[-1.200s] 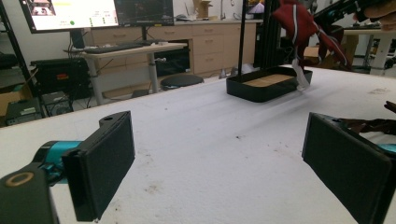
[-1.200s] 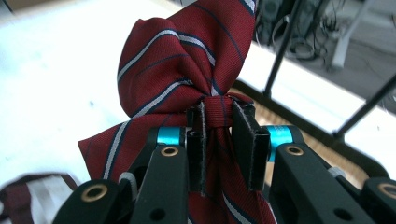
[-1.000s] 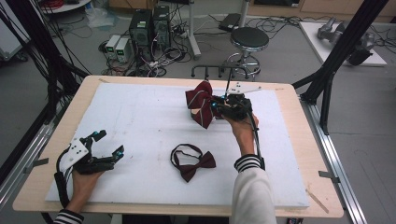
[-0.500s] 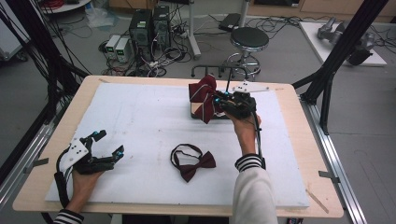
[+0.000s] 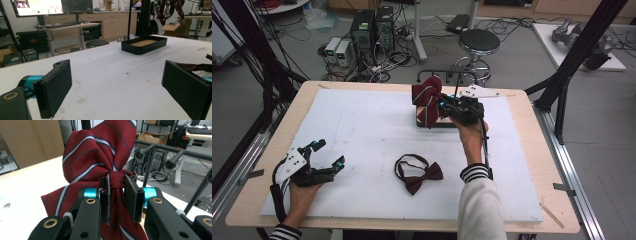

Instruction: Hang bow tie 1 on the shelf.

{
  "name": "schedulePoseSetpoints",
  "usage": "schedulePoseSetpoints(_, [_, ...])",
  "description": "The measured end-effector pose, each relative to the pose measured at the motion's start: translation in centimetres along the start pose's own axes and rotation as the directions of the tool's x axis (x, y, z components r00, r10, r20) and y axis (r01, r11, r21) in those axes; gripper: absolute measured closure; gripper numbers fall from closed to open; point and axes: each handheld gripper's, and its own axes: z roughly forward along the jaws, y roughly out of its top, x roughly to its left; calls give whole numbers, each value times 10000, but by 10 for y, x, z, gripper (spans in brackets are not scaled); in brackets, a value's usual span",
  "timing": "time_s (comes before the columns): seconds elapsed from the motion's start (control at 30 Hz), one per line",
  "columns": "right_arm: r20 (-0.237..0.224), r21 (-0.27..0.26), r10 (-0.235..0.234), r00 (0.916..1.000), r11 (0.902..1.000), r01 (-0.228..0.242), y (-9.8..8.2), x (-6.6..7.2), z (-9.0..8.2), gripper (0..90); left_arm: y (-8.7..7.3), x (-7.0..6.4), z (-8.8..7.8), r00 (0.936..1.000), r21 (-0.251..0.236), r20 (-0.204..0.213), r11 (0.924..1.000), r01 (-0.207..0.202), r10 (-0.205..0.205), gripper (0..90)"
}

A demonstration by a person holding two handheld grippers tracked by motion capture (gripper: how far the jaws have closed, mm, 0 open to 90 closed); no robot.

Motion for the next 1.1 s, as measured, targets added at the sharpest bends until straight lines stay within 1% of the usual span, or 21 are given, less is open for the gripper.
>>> schedulePoseSetpoints(0.1, [41,-84,25,10000,10000,-25,4,2,0,756,0,0,0,10000,4,-5,10000,0,0,98])
schedulePoseSetpoints(0.2, [31,-287,103,9999,9995,-103,6,4,2,756,0,0,0,10000,1,-3,10000,0,0,98])
schedulePoseSetpoints(0.3, [64,-260,79,9999,9996,-77,6,6,5,756,0,0,0,10000,-12,-8,10000,16,-16,98])
schedulePoseSetpoints(0.43, [131,-447,71,9999,9990,-65,9,10,8,756,0,0,0,10000,-18,-6,10000,22,-22,98])
schedulePoseSetpoints(0.57, [148,-448,93,9998,9990,-86,15,12,11,756,0,0,0,10000,-13,-10,10000,41,-41,98])
schedulePoseSetpoints(0.8, [321,-778,172,9993,9969,-146,27,15,15,756,0,1,0,10000,-29,2,10000,64,-64,98])
schedulePoseSetpoints(0.83, [380,-796,168,9991,9967,-138,28,16,15,756,0,1,0,10000,-29,2,10000,63,-63,97])
schedulePoseSetpoints(0.9, [357,-717,166,9992,9973,-140,30,16,17,756,0,1,0,10000,-25,4,10000,75,-75,98])
schedulePoseSetpoints(1.1, [452,-864,188,9988,9961,-149,37,20,23,756,0,1,0,10000,-34,-1,10000,70,-70,98])
